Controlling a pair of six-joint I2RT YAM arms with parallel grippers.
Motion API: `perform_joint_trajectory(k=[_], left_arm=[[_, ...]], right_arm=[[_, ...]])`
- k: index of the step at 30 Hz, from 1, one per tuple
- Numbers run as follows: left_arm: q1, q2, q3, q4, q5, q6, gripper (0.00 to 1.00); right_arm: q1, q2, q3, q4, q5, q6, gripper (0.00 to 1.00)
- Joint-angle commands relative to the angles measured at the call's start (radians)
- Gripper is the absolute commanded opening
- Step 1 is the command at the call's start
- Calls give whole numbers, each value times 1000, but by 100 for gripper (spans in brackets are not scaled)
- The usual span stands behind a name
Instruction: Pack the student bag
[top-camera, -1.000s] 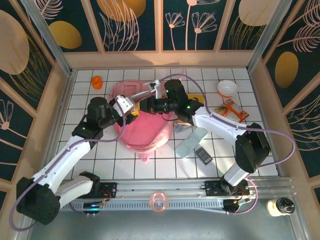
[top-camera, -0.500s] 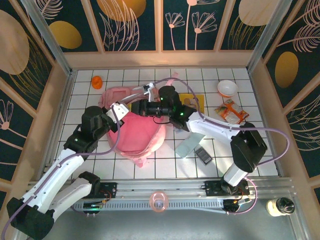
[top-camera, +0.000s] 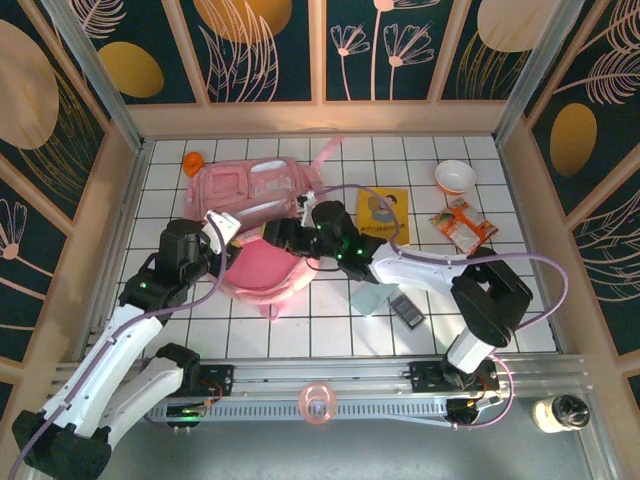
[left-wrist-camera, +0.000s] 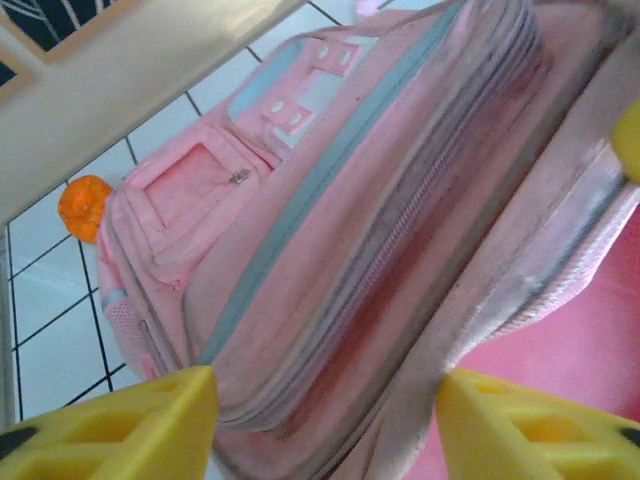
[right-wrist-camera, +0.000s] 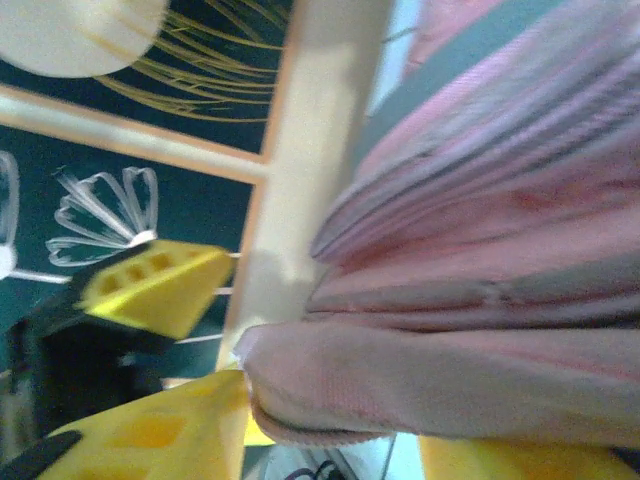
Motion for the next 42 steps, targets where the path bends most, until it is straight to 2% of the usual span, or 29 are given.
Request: perform_joint_trajectory(k=[1, 7, 10, 13, 17, 19, 22, 25, 30, 32, 37, 42], left_arm=[[4, -53, 30, -101, 49, -34, 63], [3, -31, 121, -145, 67, -48, 68], [3, 37, 184, -99, 75, -186, 69], [3, 111, 198, 9, 205, -336, 66], [3, 216, 173, 253, 272, -599, 62], [-1, 305, 178, 369, 342, -706, 63], [-51, 471, 289, 366, 333, -758, 69], [-99, 634, 427, 320, 282, -790, 70], [-172, 856, 570, 360, 272, -881, 69], [-196, 926, 614, 365, 257, -939, 67], [-233, 1143, 711, 375, 313, -1005, 61], [-253, 1289, 766, 396, 356, -1021, 61]], right_arm=[[14, -75, -55, -122, 23, 69, 52], [28, -165, -92, -385, -7, 68, 56], [16, -191, -61, -512, -43, 23, 56], [-31, -245, -37, -619, -57, -36, 56], [-197, -324, 3, -795, -64, -199, 56], [-332, -344, 32, -879, -81, -314, 57], [-520, -334, 86, -973, -78, -478, 57], [-687, -282, 137, -1015, -78, -603, 57], [-828, -157, 184, -990, -12, -710, 57], [-852, -101, 185, -970, 10, -731, 57], [-862, 19, 174, -927, 14, -769, 55], [-862, 88, 130, -874, -19, -775, 46]])
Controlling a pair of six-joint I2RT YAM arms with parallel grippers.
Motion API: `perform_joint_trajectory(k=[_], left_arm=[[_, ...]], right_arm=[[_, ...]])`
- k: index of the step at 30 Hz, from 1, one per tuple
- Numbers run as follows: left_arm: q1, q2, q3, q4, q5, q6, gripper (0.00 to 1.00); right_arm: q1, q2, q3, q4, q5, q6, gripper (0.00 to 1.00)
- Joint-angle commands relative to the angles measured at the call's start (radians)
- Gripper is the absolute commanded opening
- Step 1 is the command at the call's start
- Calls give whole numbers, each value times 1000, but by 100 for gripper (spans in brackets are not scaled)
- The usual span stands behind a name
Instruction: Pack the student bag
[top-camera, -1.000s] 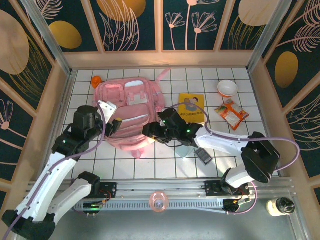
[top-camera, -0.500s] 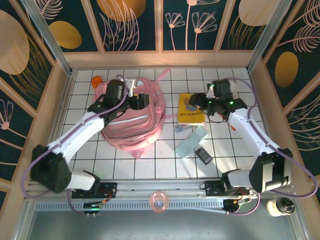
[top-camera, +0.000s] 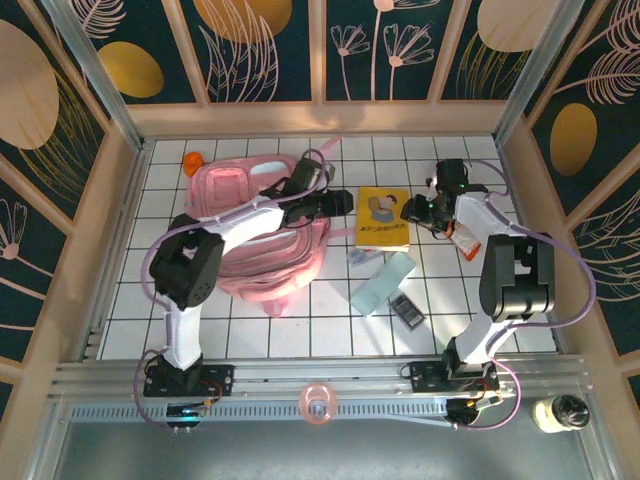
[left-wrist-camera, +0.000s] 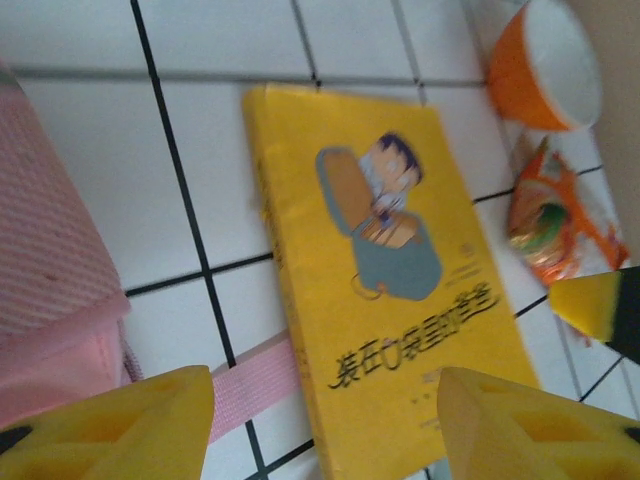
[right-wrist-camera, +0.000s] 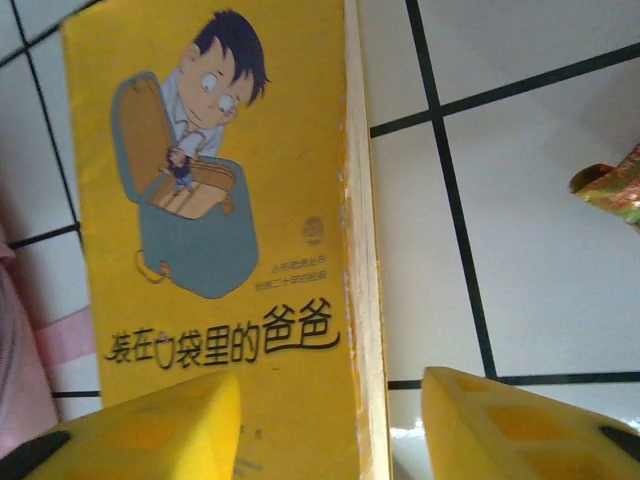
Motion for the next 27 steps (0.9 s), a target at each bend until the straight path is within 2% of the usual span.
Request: perform_joint_trajectory(k=[1, 6, 9, 13, 18, 26, 27], left_arm=[[-7, 72, 50, 33, 60, -54, 61], [-8, 172, 100, 55, 115, -77, 59], [-10, 211, 117, 78, 142, -95, 58], [-13, 253, 132, 104, 177, -126, 54], [-27, 283, 167, 139, 219, -149, 49], [-57, 318, 257, 192, 272, -190, 36], [-63, 316, 266, 191, 273, -188, 32]], right_arm=[[1, 36, -32, 44, -10, -29, 43], [1, 83, -64, 70, 17, -22, 22], [1, 82, -93, 99, 10, -10, 15], [4, 84, -116, 125, -2, 2, 11], [17, 63, -132, 146, -10, 16, 10], [25, 18, -156, 199, -50, 49, 10], [26, 8, -158, 202, -49, 52, 10]])
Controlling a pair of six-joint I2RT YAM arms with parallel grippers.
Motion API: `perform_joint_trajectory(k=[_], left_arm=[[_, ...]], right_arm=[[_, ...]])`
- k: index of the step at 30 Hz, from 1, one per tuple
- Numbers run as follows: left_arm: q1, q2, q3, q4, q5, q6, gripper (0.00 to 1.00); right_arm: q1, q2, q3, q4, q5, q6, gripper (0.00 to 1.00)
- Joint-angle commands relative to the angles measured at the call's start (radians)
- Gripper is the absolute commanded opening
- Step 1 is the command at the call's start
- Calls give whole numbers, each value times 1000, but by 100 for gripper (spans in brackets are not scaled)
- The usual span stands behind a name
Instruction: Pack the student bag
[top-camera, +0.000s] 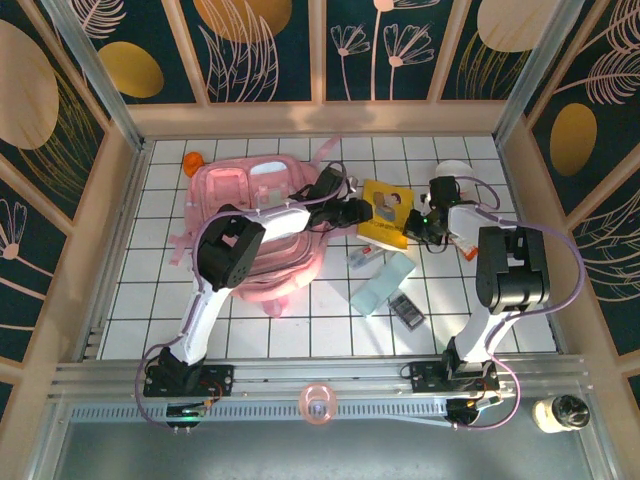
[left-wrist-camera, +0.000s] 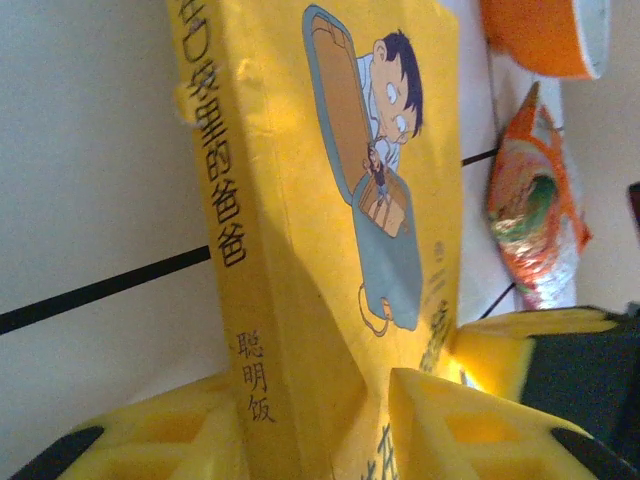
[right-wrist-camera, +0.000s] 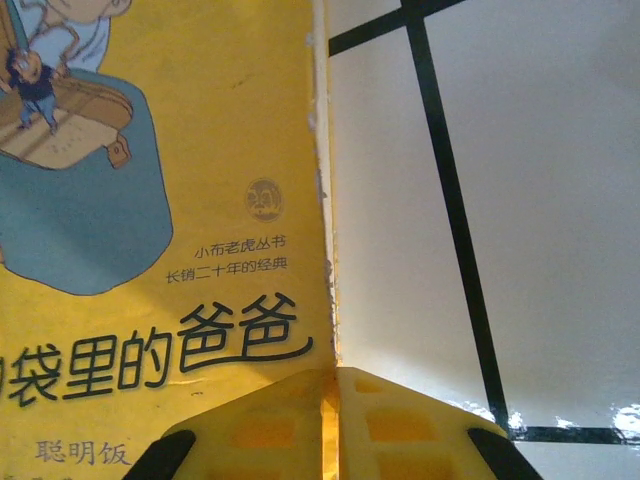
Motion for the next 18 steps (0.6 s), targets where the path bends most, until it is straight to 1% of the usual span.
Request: perform_joint_trajectory(k=[1, 3, 6, 8, 12, 15, 18], left_arm=[[-26, 9, 61, 59, 55, -16, 28], [-27, -19, 60, 50, 31, 9, 15], [-27, -104, 35, 25, -42, 93, 5], [-27, -176, 4, 27, -82, 148, 0], [-26, -353, -121, 99, -120, 246, 0], [-27, -506, -249, 192, -121, 312, 0], [-27, -693, -409, 310, -126, 375, 0]], right_arm=[[15, -51, -15, 26, -40, 28, 10], [12, -90, -11, 28, -32, 36, 12], [8, -179, 2, 16, -6, 51, 18], [4, -255, 16, 6, 14, 59, 24], [2, -449, 29, 19, 51, 61, 36], [2, -604, 12, 62, 49, 60, 40], [2, -749, -24, 122, 41, 51, 43]])
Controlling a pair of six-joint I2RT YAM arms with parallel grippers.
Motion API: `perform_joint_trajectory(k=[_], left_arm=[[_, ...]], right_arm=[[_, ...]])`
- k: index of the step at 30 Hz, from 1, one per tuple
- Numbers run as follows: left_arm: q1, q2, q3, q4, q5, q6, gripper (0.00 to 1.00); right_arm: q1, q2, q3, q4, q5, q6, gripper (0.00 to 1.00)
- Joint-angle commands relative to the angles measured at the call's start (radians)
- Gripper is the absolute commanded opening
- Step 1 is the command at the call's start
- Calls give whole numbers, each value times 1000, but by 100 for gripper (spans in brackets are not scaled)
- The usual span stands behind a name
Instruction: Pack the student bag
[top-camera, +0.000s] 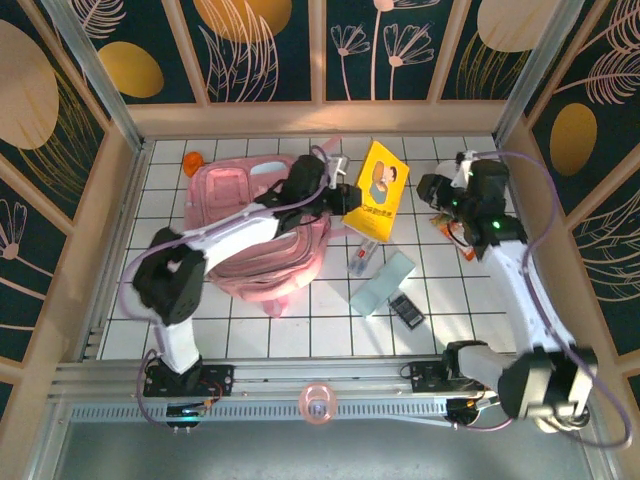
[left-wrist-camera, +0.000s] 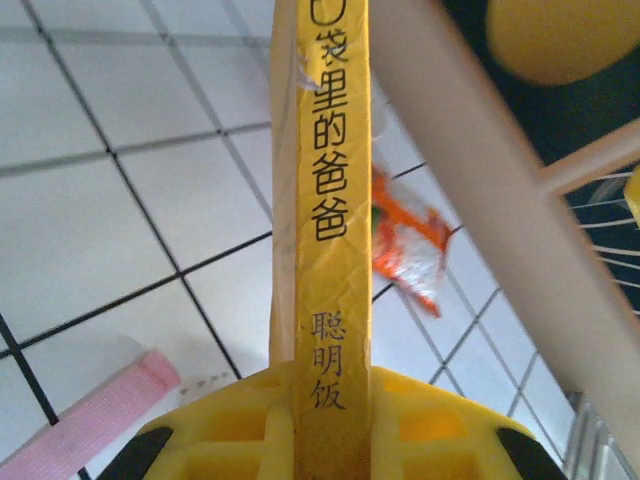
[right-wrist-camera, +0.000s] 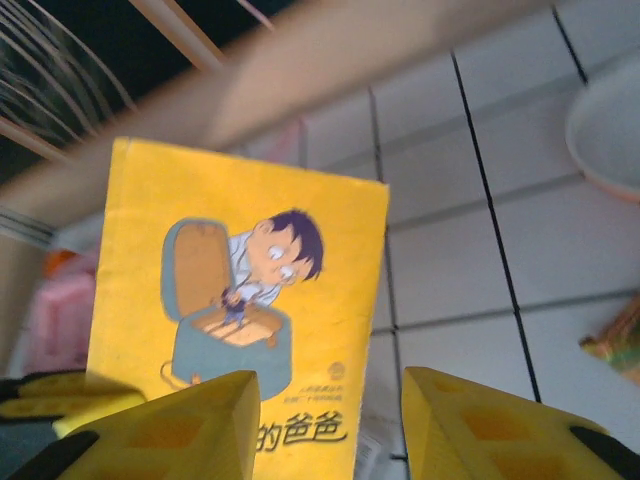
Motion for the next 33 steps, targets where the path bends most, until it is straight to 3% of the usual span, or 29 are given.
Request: perform_joint_trajectory(k=[1, 6, 12, 16, 21, 27, 33], left_arm=[[-3, -231, -139, 273, -13, 123, 0], [3, -474, -353, 440, -34, 139, 0], [37, -636, -524, 578, 111, 39, 0], [51, -700, -626, 727, 153, -87, 0], [55, -729, -657, 774, 151, -140, 0], [55, -716, -660, 879, 202, -201, 0], [54, -681, -663, 988, 248, -276, 0]], right_arm=[[0, -143, -36, 86, 1, -11, 44], [0, -320, -116, 240, -166, 4, 58], [44, -361, -248, 527, -444, 177, 66], [199, -336, -257, 552, -450, 121, 74], [337, -292, -278, 629, -438, 115, 83], [365, -191, -252, 567, -338, 149, 86], [364, -122, -253, 640, -542, 159, 91]])
